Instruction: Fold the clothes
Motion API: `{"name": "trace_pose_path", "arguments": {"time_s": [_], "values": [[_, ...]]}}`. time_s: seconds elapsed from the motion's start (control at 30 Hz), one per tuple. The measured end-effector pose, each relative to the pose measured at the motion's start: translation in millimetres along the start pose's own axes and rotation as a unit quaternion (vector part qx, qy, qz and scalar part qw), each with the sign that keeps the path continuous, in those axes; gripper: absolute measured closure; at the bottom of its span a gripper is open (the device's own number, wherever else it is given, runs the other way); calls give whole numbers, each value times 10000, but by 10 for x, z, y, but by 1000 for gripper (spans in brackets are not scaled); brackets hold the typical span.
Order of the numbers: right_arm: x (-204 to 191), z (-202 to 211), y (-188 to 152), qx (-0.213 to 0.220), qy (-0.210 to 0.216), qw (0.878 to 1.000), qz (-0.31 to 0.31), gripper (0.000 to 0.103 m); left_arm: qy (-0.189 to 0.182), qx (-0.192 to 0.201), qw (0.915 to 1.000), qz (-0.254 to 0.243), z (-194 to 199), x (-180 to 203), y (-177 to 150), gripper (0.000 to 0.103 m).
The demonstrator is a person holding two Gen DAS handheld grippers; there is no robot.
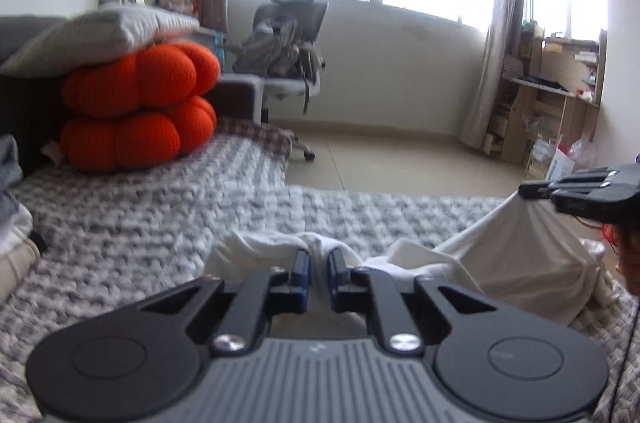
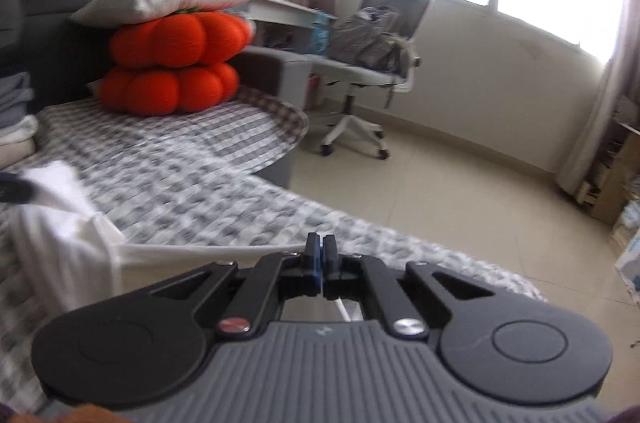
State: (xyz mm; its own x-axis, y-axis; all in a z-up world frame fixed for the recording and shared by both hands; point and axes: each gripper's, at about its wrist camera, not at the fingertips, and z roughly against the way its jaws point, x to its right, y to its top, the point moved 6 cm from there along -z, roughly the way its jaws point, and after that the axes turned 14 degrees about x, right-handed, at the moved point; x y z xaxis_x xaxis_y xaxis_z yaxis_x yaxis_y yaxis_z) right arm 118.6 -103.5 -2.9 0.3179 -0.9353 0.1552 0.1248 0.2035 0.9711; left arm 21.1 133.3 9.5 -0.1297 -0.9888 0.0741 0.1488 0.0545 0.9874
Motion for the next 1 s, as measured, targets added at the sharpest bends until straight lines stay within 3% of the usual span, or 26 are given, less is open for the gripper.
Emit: {"name": "trace_pose_path", "arguments": {"time_s": [0.23, 0.3, 0.37, 0.43, 0.53, 0.6, 0.67, 0.7, 0.73, 0.77, 0.8, 0.83, 0.9, 1.0], "values": [[271, -118, 85, 262, -779, 9961, -336, 103, 144, 448, 9968, 647, 146, -68, 312, 93], [447, -118, 93, 301, -948, 9923, -740, 103, 175, 515, 9951, 830, 146, -85, 367, 93], [607, -133, 78, 291, -1093, 9877, -1077, 103, 282, 662, 9941, 814, 153, -81, 419, 95], [667, -201, 2, 111, -1302, 9869, -945, 103, 398, 889, 9930, 663, 185, -54, 498, 96], [685, -301, -169, -175, -1212, 9890, -830, 103, 414, 1130, 9904, 680, 251, -56, 590, 96], [689, -260, -244, -225, -1048, 9897, -953, 102, 350, 861, 9938, 605, 168, -50, 532, 95], [687, -174, -286, -244, -943, 9895, -1068, 90, 328, 371, 9960, 744, 21, -77, 354, 87], [683, -113, -278, -220, -968, 9891, -1091, 82, 325, 101, 9957, 864, -57, -96, 247, 74], [677, -49, -262, -184, -1005, 9887, -1098, 63, 321, -169, 9945, 983, -133, -115, 140, 63], [641, 30, -247, -114, -957, 9897, -1063, 51, 316, -439, 9924, 1101, -208, -133, 34, 60], [570, 122, -240, -48, -795, 9921, -964, 32, 310, -637, 9907, 1165, -265, -134, -58, 59], [478, 225, -239, 4, -548, 9952, -806, 23, 302, -736, 9901, 1154, -298, -110, -131, 59], [303, 456, -277, 49, -95, 9989, -452, 21, 286, -934, 9888, 1131, -365, -64, -277, 58], [198, 741, -422, -47, 182, 9998, -91, 21, 262, -1230, 9860, 1096, -464, 5, -496, 55]]}}
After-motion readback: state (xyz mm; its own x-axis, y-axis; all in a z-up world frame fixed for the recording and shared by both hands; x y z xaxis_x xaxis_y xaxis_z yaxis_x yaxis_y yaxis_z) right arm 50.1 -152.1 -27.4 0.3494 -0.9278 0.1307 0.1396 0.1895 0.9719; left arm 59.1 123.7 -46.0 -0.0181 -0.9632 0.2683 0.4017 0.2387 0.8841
